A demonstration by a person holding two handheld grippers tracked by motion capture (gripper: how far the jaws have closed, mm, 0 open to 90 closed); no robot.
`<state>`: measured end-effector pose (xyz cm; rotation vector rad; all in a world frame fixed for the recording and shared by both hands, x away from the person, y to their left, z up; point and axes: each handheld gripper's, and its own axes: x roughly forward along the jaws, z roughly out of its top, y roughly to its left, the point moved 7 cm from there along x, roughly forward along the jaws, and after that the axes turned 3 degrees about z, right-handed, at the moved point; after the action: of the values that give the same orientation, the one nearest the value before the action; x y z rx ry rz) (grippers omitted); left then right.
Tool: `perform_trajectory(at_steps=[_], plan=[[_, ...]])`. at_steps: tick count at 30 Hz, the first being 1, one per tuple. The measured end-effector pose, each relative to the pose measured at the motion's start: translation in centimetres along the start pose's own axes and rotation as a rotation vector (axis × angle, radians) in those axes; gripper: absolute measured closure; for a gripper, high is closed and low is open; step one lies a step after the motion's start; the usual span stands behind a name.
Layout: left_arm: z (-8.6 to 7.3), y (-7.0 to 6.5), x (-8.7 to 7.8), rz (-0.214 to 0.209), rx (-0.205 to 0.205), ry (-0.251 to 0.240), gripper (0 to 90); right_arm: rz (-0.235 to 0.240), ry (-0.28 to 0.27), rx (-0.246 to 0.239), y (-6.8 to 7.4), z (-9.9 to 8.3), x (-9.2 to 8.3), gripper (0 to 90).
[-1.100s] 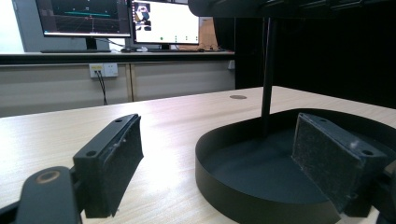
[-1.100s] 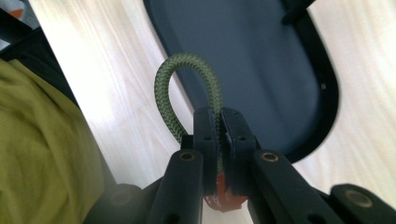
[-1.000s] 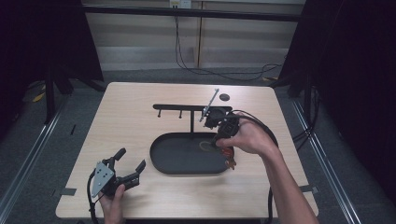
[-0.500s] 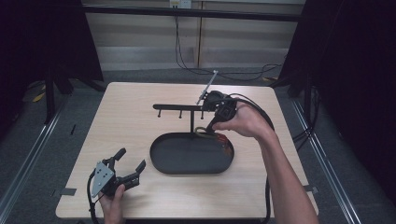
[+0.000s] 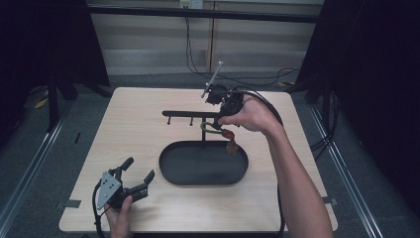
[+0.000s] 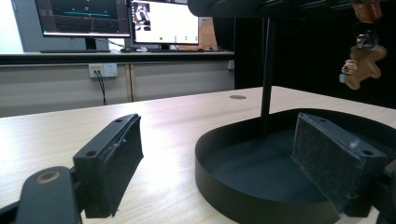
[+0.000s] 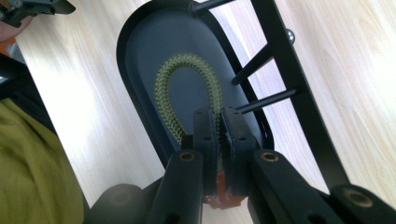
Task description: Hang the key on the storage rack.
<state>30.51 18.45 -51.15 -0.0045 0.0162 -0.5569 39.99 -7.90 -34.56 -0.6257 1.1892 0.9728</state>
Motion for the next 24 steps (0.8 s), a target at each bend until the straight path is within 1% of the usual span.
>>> perform_trajectory(at_steps=[3, 4, 5, 7, 8, 14, 16, 18, 22, 24], plan=[[0.0, 0.0, 0.0, 0.001, -0.001, -0.002, 15.8, -0.003, 0.007, -0.003, -0.1, 0.3, 0.0, 85.3], [0.0, 0.0, 0.0, 0.001, 0.000, 0.000, 15.8, -0.001, 0.018, -0.002, 0.0, 0.4, 0.1, 85.3], [0.0, 0.0, 0.0, 0.000, -0.002, -0.002, 15.8, -0.002, 0.012, -0.010, -0.2, 0.6, 0.2, 85.3], [0.0, 0.0, 0.0, 0.000, -0.001, -0.002, 15.8, -0.002, 0.017, -0.006, -0.3, 0.8, 0.3, 85.3], [0.0, 0.0, 0.0, 0.001, -0.001, -0.002, 15.8, -0.004, 0.017, -0.001, -0.7, 1.0, 0.3, 85.2], [0.0, 0.0, 0.0, 0.000, -0.006, -0.005, 15.8, -0.019, 0.011, -0.002, -1.1, 1.3, 0.1, 85.2], [0.0, 0.0, 0.0, 0.001, -0.007, -0.005, 15.8, -0.022, 0.008, 0.008, -1.3, 1.5, 0.1, 85.2], [0.0, 0.0, 0.0, 0.001, -0.006, -0.005, 15.8, -0.037, 0.027, 0.022, -1.7, 1.5, 0.2, 85.1], [0.0, 0.0, 0.0, 0.000, -0.001, -0.001, 15.8, -0.045, 0.030, 0.023, -1.8, 1.5, 0.5, 85.1], [0.0, 0.0, 0.0, -0.001, -0.001, -0.001, 15.8, -0.042, 0.022, 0.023, -1.8, 1.6, 0.6, 84.9]])
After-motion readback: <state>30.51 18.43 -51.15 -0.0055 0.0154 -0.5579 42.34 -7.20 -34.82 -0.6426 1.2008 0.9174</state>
